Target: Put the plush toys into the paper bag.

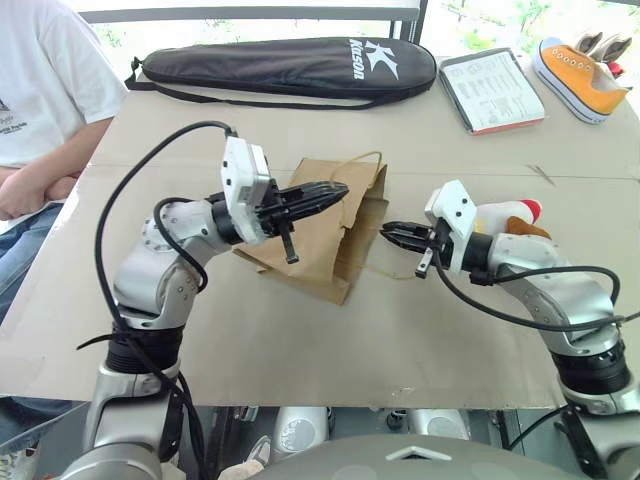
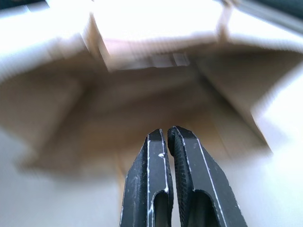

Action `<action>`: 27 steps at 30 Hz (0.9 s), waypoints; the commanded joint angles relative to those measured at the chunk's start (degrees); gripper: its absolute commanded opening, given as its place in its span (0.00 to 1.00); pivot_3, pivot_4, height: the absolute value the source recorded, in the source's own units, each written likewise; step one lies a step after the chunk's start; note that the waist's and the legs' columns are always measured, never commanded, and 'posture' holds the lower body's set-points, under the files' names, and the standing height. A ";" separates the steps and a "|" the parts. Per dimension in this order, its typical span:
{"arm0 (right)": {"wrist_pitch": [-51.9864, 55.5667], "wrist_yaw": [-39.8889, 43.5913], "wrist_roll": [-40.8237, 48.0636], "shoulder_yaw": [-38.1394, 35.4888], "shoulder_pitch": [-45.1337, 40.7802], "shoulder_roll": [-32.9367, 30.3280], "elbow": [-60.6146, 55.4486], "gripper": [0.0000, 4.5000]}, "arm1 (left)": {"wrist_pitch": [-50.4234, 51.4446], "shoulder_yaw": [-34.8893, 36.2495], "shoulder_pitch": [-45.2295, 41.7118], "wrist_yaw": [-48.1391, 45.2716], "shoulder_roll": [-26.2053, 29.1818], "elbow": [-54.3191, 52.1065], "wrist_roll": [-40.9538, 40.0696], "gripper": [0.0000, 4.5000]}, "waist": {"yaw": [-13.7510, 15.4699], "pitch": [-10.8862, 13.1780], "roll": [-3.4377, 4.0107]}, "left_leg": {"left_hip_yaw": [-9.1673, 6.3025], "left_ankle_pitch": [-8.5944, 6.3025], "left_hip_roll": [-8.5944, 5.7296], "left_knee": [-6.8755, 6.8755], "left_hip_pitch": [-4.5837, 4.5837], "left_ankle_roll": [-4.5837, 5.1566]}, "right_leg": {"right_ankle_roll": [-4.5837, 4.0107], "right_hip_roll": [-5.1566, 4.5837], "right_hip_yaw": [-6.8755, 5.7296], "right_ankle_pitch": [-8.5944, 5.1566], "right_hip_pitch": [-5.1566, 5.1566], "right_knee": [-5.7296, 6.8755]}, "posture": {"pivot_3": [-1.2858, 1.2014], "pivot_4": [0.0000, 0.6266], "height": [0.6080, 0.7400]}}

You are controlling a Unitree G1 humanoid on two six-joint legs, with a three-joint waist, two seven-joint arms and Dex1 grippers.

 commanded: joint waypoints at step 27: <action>-56.55 6.91 -17.05 8.03 -17.89 31.55 74.24 0.01 | 4.38 5.54 0.56 10.65 -3.17 -7.06 -5.49 0.00 | -0.35 0.03 0.04 | 0.08 0.03 0.28 0.01 0.06 -0.05 | -0.01 -0.01 0.02 0.01 0.01 0.08 | 0.52 0.24 1.00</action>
